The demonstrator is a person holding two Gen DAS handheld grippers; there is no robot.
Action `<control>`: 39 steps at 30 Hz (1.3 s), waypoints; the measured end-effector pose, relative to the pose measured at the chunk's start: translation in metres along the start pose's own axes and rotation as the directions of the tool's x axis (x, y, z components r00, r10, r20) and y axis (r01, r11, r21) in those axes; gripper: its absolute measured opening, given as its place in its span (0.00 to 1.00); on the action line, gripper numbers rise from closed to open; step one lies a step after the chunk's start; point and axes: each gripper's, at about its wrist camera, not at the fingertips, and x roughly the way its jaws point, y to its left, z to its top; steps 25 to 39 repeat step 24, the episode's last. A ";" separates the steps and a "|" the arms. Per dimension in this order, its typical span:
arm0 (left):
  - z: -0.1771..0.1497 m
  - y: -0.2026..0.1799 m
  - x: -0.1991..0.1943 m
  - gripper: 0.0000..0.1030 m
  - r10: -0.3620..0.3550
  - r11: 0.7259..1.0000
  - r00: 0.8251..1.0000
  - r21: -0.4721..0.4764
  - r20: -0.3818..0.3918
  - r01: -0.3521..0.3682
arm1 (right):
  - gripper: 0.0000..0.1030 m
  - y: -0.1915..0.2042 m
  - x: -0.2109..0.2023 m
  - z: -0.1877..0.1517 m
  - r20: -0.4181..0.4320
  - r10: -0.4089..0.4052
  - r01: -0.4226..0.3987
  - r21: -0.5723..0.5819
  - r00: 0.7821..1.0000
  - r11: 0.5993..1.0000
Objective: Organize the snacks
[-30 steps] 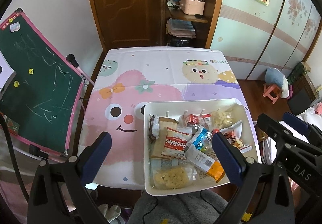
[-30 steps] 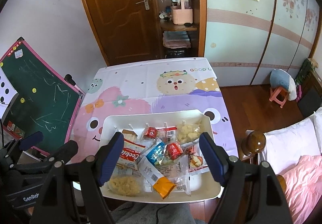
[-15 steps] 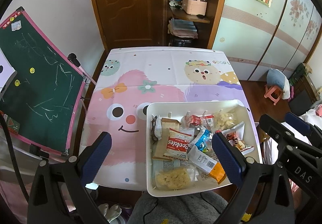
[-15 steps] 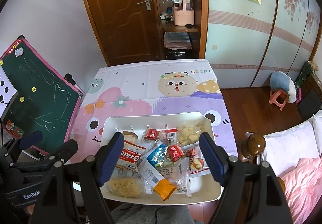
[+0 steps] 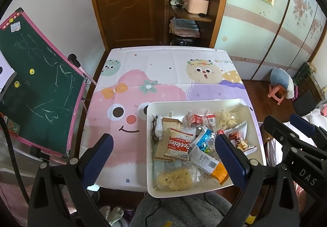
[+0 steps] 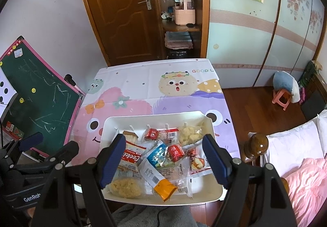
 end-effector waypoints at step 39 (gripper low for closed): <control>-0.007 -0.003 0.008 0.97 0.023 1.000 1.000 0.020 -0.021 -0.022 | 0.75 -0.008 0.002 -0.008 -0.013 0.004 -0.004 0.005 1.000 1.000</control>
